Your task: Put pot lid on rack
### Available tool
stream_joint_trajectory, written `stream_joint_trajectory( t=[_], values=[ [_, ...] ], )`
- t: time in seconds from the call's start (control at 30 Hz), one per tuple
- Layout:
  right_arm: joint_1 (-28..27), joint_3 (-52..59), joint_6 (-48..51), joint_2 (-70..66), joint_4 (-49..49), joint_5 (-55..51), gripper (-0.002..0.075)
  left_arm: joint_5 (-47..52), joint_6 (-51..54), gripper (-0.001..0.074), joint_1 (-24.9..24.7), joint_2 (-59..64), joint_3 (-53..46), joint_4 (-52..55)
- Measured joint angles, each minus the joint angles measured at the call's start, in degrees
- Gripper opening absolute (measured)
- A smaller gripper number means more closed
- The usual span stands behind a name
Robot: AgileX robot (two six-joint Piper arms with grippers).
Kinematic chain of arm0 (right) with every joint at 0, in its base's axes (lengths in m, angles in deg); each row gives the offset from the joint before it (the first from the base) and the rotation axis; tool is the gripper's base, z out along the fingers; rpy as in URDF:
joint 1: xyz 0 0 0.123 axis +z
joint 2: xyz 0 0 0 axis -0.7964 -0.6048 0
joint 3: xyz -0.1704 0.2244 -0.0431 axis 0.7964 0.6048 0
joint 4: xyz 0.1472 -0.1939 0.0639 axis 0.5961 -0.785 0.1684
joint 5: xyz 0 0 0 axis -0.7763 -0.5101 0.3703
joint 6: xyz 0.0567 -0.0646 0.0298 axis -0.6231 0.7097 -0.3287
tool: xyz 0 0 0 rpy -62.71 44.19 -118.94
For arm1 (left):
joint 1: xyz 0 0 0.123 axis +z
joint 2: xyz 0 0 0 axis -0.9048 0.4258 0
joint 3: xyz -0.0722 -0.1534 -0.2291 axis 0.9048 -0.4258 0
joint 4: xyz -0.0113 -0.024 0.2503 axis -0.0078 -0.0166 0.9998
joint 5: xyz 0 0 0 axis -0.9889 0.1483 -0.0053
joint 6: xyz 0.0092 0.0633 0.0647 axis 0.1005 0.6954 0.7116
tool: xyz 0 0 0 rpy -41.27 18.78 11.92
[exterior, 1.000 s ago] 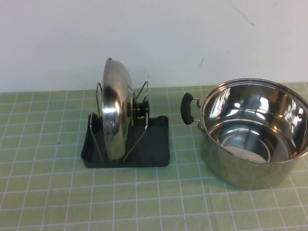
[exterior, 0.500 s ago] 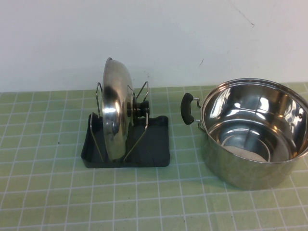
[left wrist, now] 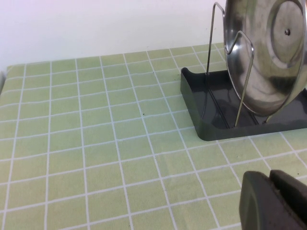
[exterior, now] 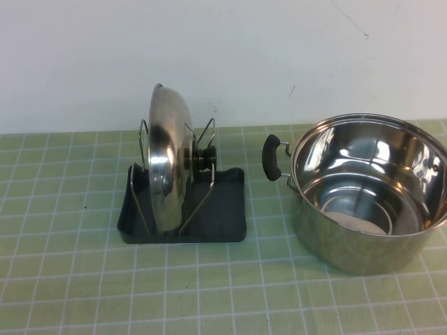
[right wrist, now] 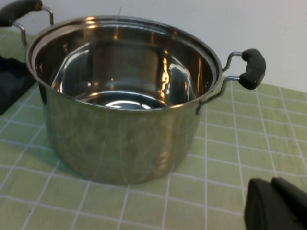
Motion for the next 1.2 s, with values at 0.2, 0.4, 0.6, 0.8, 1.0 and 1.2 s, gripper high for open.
stream_joint_trajectory(
  t=[0.2, 0.4, 0.6, 0.8, 1.0, 1.2],
  values=[
    [-6.31, 0.0, 4.29, 3.51, 5.29, 0.22, -0.0001, 0.0, 0.0, 0.0, 0.0, 0.0, 0.0, 0.0],
    [-14.09, 4.21, 8.48, 3.85, 8.29, 6.1, -0.0001, 0.0, 0.0, -0.0001, 0.0, 0.0, 0.0, 0.0],
    [-15.93, 11.61, 8.43, 3.85, 8.76, 13.87, -0.0001, 0.0, 0.0, -0.0001, 0.0, 0.0, 0.0, 0.0],
    [-15.9, 12.49, 6.38, 3.85, 9.35, 11.61, -0.0001, 0.0, 0.14, -0.0001, 0.0, 0.0, 0.0, 0.0],
    [-16.06, 12.49, 6.01, 3.85, 9.35, 8.85, -0.0001, 0.0, 0.14, -0.0001, 0.0, 0.0, 0.0, 0.0],
    [-17.82, 12.49, 5.89, 3.85, 9.35, 8.76, -0.0001, 0.0, 0.14, -0.0001, 0.0, 0.0, 0.0, 0.0]
  ],
)
